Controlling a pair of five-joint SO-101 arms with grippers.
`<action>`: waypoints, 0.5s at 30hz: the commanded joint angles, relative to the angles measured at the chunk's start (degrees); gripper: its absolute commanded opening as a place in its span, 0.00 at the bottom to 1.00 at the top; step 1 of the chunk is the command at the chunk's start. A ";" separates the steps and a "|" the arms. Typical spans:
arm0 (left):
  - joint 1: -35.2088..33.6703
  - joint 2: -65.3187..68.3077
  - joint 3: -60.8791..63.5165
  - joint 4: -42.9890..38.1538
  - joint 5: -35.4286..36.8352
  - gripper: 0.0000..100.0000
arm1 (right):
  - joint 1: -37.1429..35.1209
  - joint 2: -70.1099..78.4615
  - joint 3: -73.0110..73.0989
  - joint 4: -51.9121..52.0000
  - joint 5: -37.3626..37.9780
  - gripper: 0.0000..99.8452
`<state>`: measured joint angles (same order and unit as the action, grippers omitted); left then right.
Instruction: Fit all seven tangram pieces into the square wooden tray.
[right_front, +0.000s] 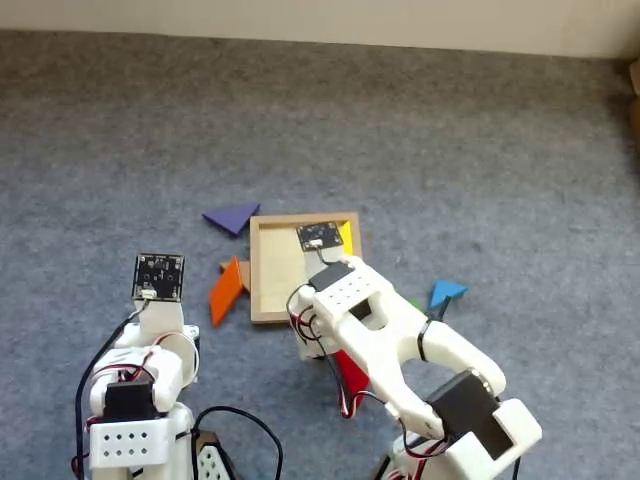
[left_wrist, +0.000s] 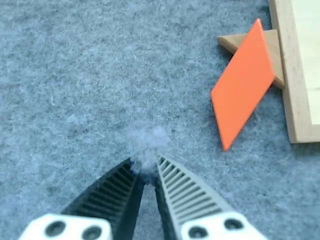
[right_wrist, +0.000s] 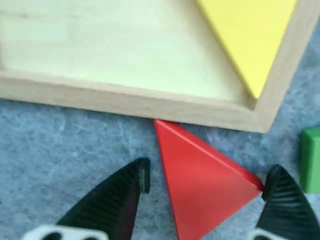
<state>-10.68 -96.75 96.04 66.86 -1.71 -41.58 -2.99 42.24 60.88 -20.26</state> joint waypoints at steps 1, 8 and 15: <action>0.31 -0.57 1.54 0.18 0.18 0.00 | 2.24 -0.13 -0.48 1.36 -1.05 0.34; 0.31 -0.57 1.54 0.18 0.18 0.00 | 2.07 -0.13 -0.31 1.45 -1.14 0.34; 0.31 -0.57 1.54 0.18 0.18 0.00 | 2.07 0.48 -0.04 1.19 -1.23 0.33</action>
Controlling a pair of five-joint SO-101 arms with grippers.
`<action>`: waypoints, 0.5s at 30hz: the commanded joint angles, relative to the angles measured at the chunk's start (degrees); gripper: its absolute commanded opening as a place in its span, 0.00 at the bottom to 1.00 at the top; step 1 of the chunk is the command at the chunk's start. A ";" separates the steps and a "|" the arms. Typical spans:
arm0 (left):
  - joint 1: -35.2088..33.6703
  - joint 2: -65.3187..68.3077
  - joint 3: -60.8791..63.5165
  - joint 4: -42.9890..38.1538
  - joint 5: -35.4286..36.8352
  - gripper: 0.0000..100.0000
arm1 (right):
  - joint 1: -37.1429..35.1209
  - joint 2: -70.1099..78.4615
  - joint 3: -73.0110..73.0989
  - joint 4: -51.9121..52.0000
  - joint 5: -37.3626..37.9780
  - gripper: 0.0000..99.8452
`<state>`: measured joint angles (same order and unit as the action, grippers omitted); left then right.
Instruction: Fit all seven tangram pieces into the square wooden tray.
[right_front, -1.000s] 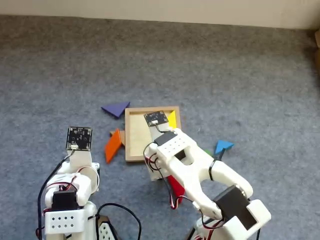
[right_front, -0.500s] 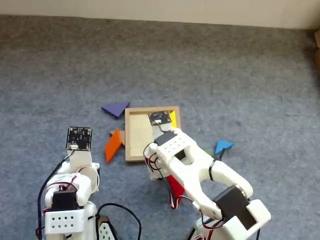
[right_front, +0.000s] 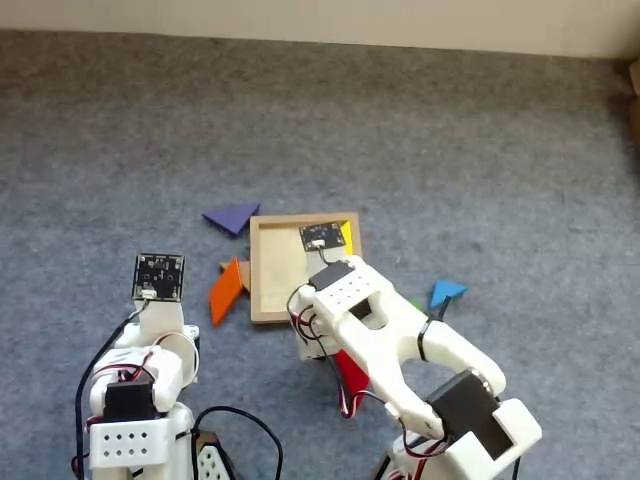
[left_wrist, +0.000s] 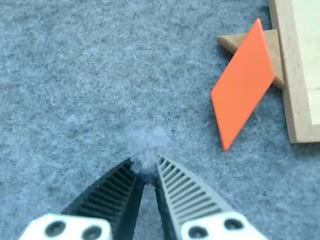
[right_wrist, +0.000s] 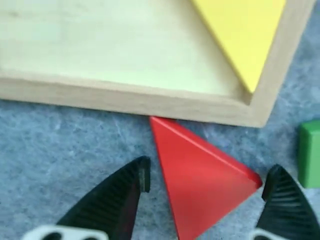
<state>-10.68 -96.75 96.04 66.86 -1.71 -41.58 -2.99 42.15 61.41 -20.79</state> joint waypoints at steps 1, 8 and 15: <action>0.31 -0.57 1.54 0.18 0.18 0.00 | 2.07 0.66 0.04 0.66 -0.70 0.32; 0.31 -0.57 1.54 0.18 0.18 0.00 | 2.15 7.69 -0.40 0.92 -0.70 0.27; 0.31 -0.57 1.54 0.18 0.18 0.00 | 1.80 4.97 -0.40 2.51 -0.26 0.27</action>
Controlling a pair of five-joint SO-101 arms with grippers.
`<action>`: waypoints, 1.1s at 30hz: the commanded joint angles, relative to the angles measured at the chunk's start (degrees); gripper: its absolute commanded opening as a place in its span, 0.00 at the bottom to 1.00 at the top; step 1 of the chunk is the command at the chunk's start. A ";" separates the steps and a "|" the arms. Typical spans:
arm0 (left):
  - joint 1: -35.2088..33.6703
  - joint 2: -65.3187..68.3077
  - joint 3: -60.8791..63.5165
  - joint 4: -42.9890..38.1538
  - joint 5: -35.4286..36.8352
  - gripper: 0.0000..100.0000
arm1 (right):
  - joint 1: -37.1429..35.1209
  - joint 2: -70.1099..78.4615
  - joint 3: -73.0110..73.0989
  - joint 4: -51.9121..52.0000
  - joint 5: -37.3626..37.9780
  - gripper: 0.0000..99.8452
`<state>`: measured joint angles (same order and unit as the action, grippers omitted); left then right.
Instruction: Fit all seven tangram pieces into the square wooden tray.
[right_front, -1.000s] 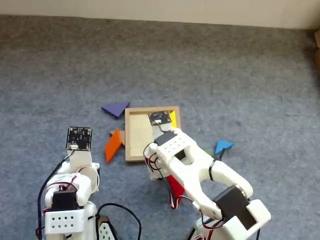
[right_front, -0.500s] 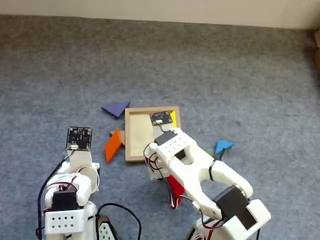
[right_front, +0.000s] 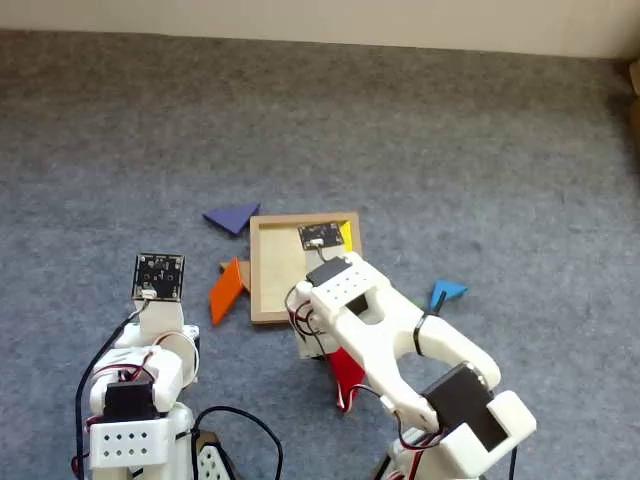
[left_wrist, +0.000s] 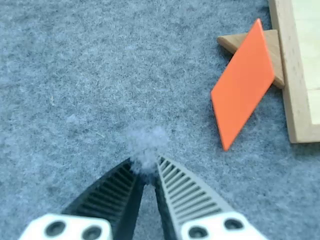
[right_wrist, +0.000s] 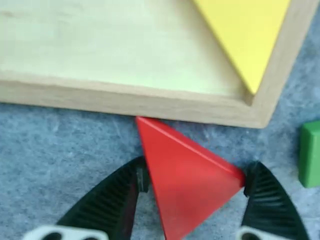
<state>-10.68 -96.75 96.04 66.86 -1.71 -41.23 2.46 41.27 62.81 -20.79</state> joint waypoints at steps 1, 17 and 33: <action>0.31 -0.57 1.54 0.18 0.18 0.00 | 1.36 -1.89 0.57 1.10 -0.18 0.27; 0.31 -0.57 1.54 0.18 0.18 0.00 | 1.54 -16.13 4.44 -0.57 2.81 0.21; 0.31 -0.57 1.54 0.18 0.18 0.00 | 1.36 -24.84 4.53 3.21 -11.69 0.25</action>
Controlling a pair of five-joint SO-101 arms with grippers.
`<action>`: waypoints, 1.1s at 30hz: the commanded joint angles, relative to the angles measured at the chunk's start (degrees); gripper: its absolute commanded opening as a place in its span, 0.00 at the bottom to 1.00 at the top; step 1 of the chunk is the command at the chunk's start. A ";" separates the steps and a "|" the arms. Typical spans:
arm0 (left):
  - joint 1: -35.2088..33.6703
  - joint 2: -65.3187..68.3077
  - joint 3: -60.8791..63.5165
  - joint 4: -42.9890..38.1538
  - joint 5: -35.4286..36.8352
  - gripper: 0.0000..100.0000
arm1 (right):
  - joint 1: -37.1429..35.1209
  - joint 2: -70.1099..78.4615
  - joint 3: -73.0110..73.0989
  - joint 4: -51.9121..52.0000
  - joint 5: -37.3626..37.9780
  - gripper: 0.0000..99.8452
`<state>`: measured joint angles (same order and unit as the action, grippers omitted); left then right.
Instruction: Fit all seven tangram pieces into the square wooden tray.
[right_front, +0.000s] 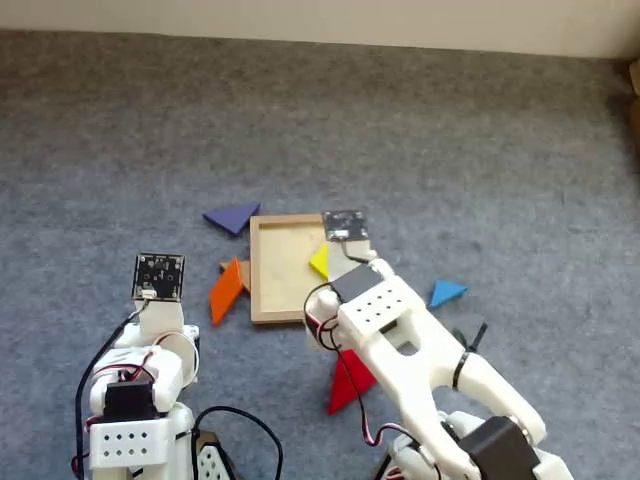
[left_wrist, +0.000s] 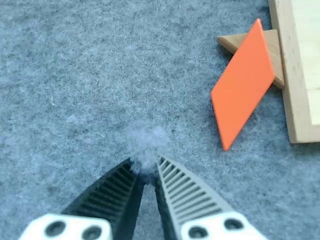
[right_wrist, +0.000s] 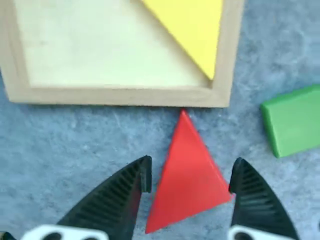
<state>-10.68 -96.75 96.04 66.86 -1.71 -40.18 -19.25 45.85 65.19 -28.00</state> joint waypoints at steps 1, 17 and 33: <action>0.31 -0.57 1.54 0.18 0.18 0.00 | 0.40 -3.12 -0.04 1.10 -4.31 0.25; 0.31 -0.57 1.54 0.18 0.18 0.00 | -0.31 -3.03 16.31 -12.62 -4.92 0.26; 0.31 -0.57 1.54 0.18 0.18 0.00 | -0.04 -3.74 16.13 -12.35 -2.37 0.02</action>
<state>-10.68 -96.75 96.04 66.86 -1.71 -39.56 -21.98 61.85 53.93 -32.22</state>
